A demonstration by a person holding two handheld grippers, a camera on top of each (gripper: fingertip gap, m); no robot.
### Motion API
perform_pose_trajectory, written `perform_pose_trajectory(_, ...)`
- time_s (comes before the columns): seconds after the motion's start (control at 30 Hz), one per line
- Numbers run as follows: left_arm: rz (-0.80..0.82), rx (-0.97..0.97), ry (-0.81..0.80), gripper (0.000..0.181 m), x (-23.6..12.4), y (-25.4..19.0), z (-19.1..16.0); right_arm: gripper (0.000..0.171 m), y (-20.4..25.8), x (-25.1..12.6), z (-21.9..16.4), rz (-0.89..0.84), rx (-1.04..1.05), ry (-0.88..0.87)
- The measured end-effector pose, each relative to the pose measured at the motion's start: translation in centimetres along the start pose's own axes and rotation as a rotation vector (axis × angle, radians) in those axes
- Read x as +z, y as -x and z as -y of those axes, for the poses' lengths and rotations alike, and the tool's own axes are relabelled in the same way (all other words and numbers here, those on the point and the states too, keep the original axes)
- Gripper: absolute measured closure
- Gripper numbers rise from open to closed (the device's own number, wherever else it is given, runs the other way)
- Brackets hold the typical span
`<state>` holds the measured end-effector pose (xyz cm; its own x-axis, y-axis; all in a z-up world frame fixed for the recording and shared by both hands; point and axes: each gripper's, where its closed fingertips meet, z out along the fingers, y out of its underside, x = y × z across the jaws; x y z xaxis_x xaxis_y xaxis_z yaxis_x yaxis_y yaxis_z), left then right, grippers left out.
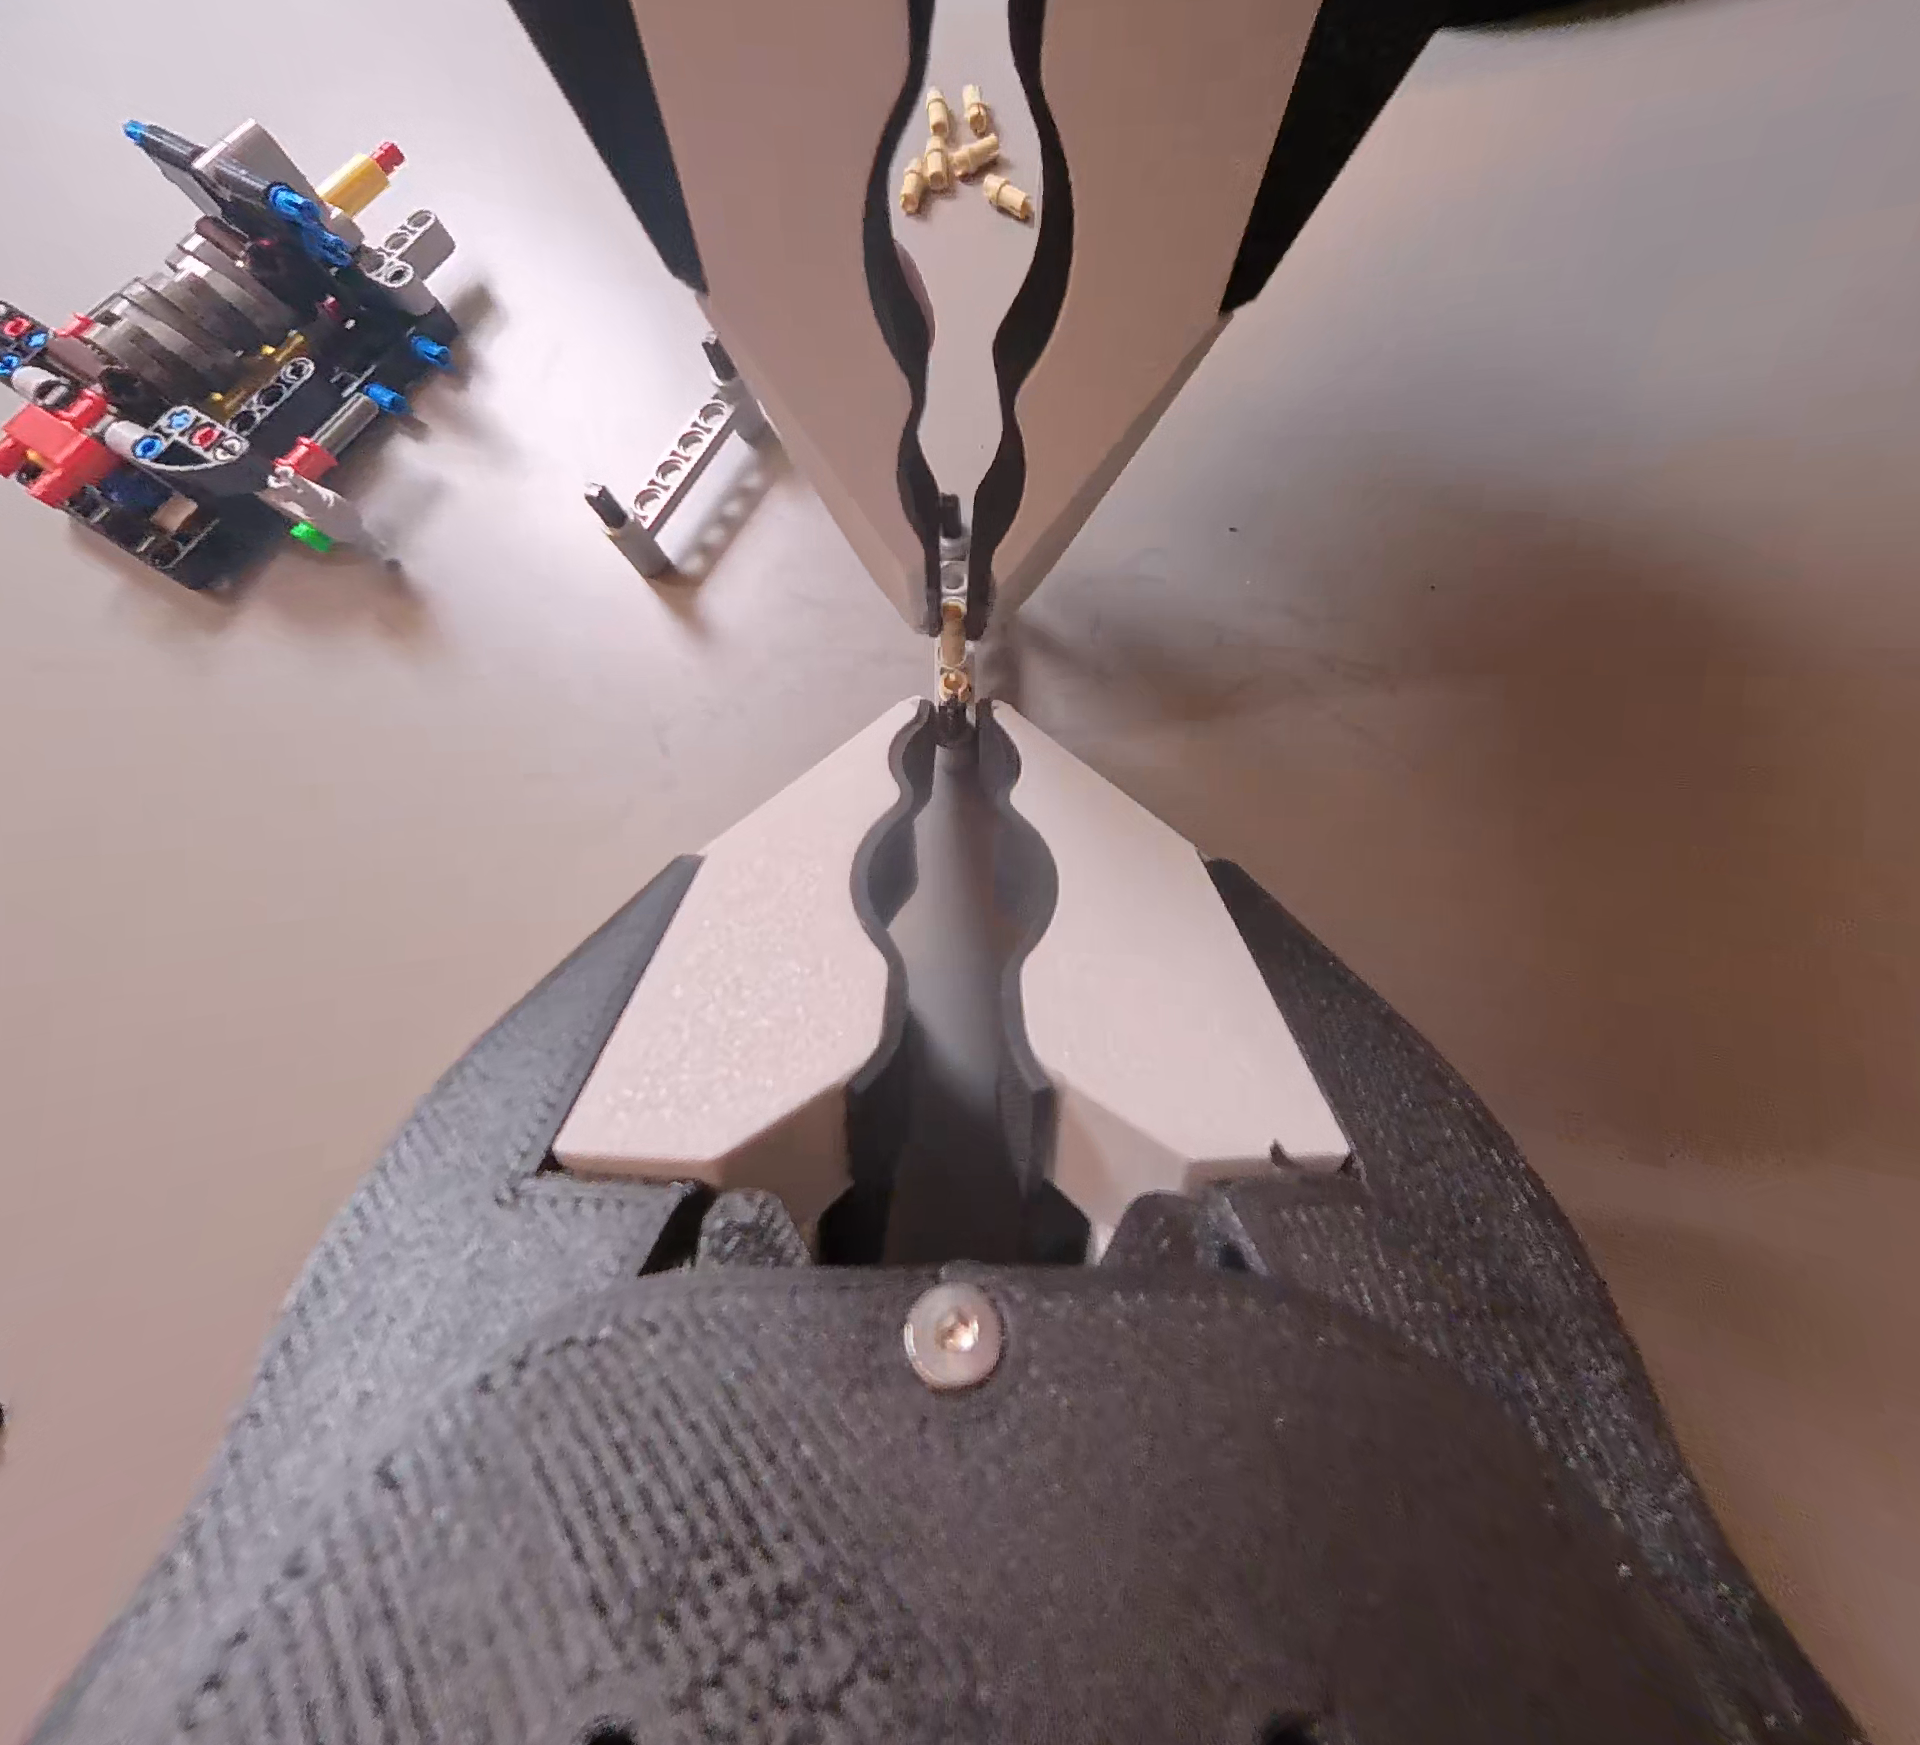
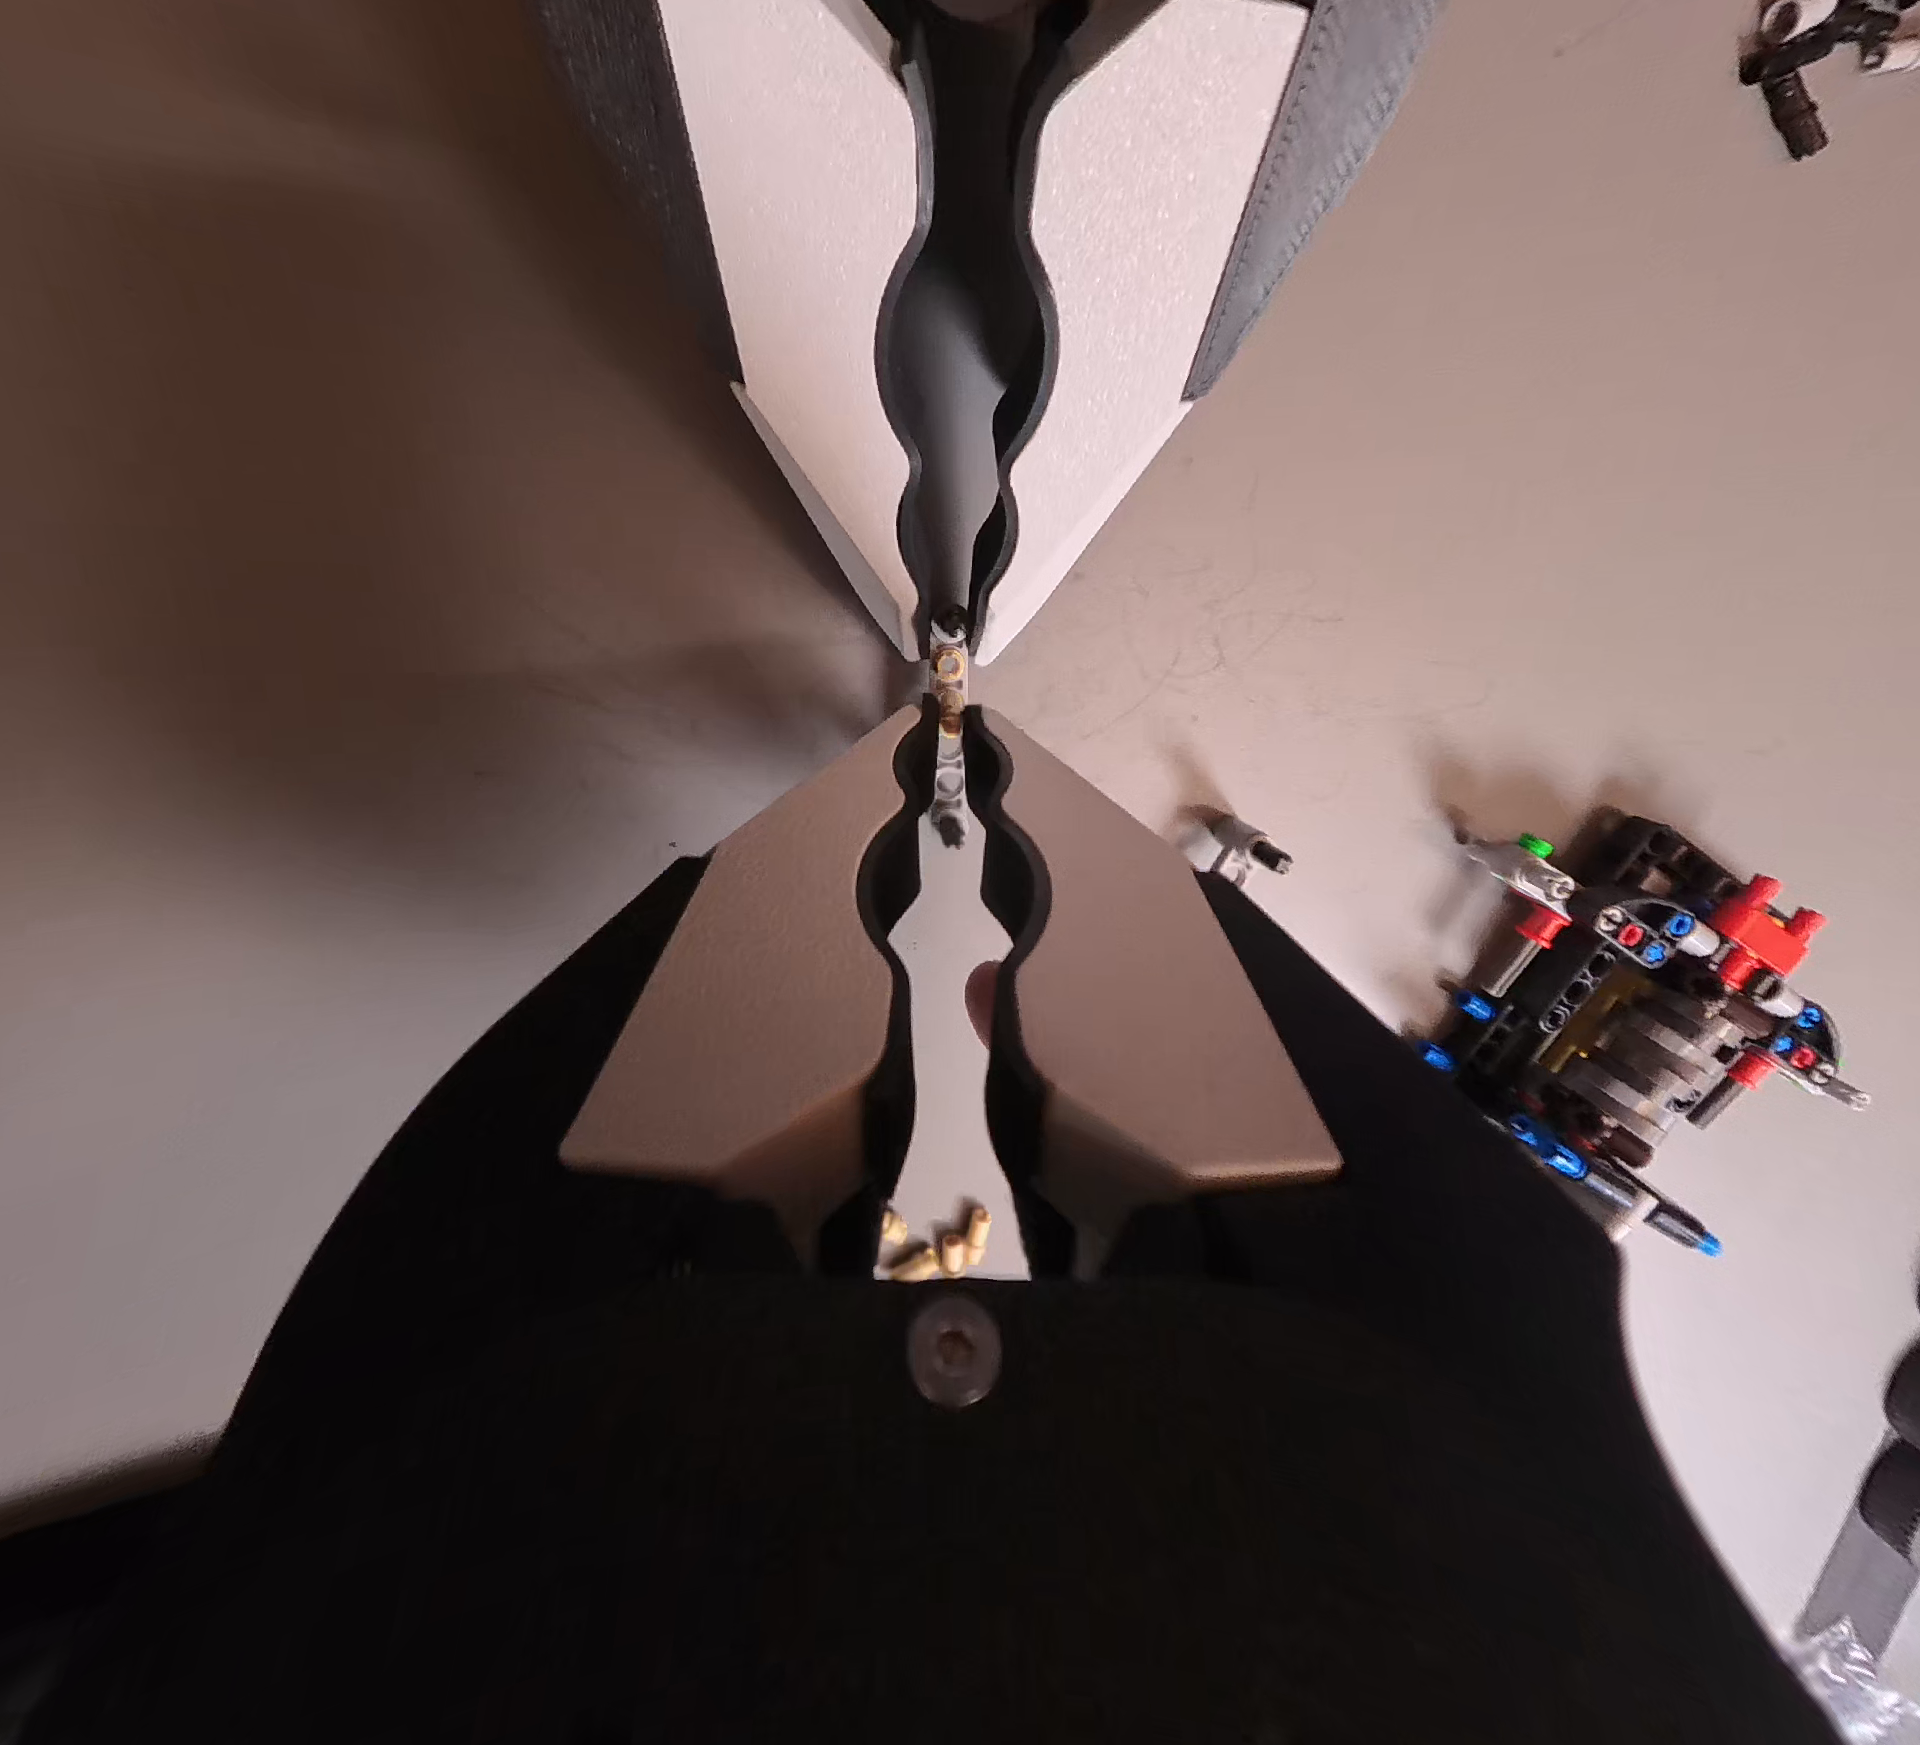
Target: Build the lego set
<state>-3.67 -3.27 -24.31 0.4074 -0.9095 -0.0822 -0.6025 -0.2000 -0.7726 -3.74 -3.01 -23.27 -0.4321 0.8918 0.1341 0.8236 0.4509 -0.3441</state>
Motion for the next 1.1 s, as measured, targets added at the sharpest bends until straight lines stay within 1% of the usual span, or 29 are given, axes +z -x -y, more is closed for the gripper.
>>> perform_pose_trajectory(0.03,-0.004,-0.004,0.000,0.175,0.02,-0.01,0.00,0.168,0.03,-0.01,0.01,0.002,-0.010,0.007)
perform_pose_trajectory(0.23,-0.027,-0.010,-0.001,0.175,0.04,-0.01,0.00,0.169,0.08,0.09,-0.09,0.026,-0.090,0.097)
perform_pose_trajectory(0.4,-0.051,0.028,-0.008,0.175,-0.01,-0.09,-0.03,0.168,0.23,0.11,0.00,0.056,-0.161,0.109)
perform_pose_trajectory(0.53,-0.138,-0.020,-0.008,0.175,-0.03,-0.23,-0.01,0.168,0.40,0.13,-0.01,0.042,-0.265,0.123)
perform_pose_trajectory(0.67,-0.208,0.035,-0.011,0.175,0.00,-0.31,0.02,0.168,0.54,0.18,0.05,0.032,-0.355,0.137)
perform_pose_trajectory(0.83,-0.275,0.089,-0.012,0.175,0.06,-0.37,0.04,0.168,0.68,0.30,0.06,0.051,-0.468,0.199)
perform_pose_trajectory(0.93,-0.291,0.102,-0.012,0.175,0.06,-0.39,0.02,0.168,0.71,0.36,0.05,0.081,-0.494,0.219)
perform_pose_trajectory(1.1,-0.295,0.113,-0.013,0.175,0.04,-0.47,0.02,0.168,0.96,0.61,-0.09,0.136,-0.434,0.192)
